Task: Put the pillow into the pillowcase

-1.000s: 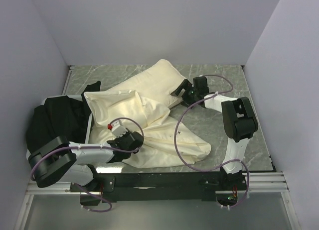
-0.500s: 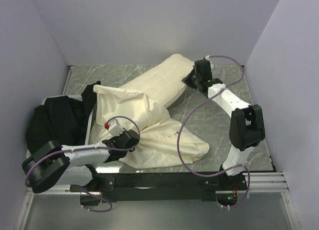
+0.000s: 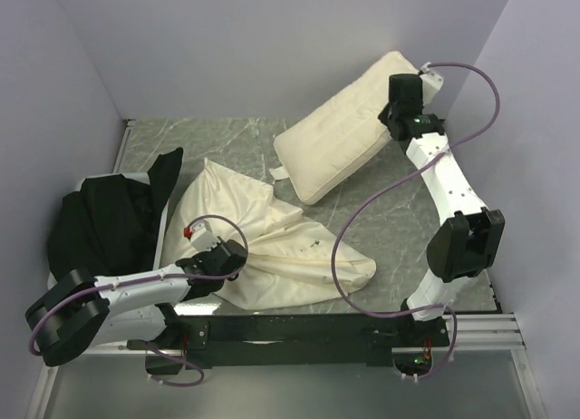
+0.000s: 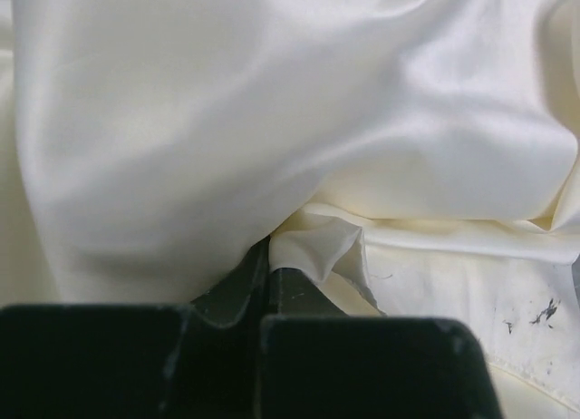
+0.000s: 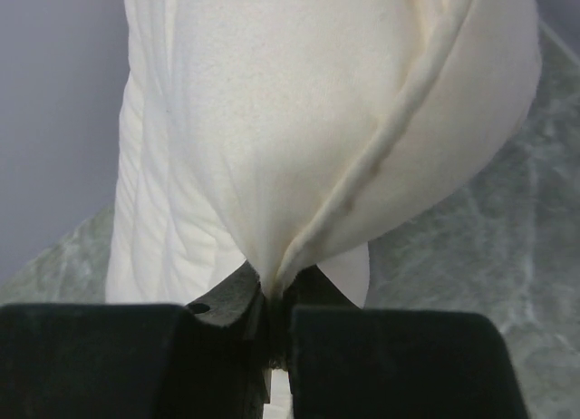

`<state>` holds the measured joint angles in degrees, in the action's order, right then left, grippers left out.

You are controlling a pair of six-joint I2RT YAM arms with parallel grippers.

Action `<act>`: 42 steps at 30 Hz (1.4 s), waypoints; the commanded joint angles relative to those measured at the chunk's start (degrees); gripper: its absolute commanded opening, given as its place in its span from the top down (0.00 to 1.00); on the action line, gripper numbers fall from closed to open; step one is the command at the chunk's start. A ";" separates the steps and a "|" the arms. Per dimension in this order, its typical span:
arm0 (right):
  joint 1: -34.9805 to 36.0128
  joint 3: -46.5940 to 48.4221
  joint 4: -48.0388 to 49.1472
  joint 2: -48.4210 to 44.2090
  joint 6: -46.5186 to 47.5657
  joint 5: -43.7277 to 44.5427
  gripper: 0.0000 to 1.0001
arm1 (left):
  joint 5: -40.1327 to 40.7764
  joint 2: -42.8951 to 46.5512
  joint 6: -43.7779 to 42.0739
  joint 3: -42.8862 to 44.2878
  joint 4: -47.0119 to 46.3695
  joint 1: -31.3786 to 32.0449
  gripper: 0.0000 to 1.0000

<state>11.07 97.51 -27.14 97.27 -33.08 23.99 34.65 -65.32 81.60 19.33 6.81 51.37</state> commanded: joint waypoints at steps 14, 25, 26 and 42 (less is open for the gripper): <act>-5.97 -22.27 5.34 -16.93 -1.28 -6.65 0.39 | -11.97 3.81 -25.52 10.00 -5.93 -15.23 0.99; 2.37 -45.04 13.50 -33.89 -3.31 -15.01 0.12 | -17.43 -14.64 -20.10 18.55 -0.93 -20.44 0.99; 5.60 -45.22 13.69 -34.25 -3.05 -15.89 0.12 | -17.60 -15.53 -19.64 18.55 -1.09 -21.31 0.99; 40.16 -50.32 19.04 -18.72 -4.36 -17.13 0.34 | -23.23 -48.48 -30.09 59.39 7.69 -33.70 0.99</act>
<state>46.19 44.99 -12.40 73.49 -36.36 8.73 11.84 -108.92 57.06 67.20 10.74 19.92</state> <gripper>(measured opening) 0.661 0.022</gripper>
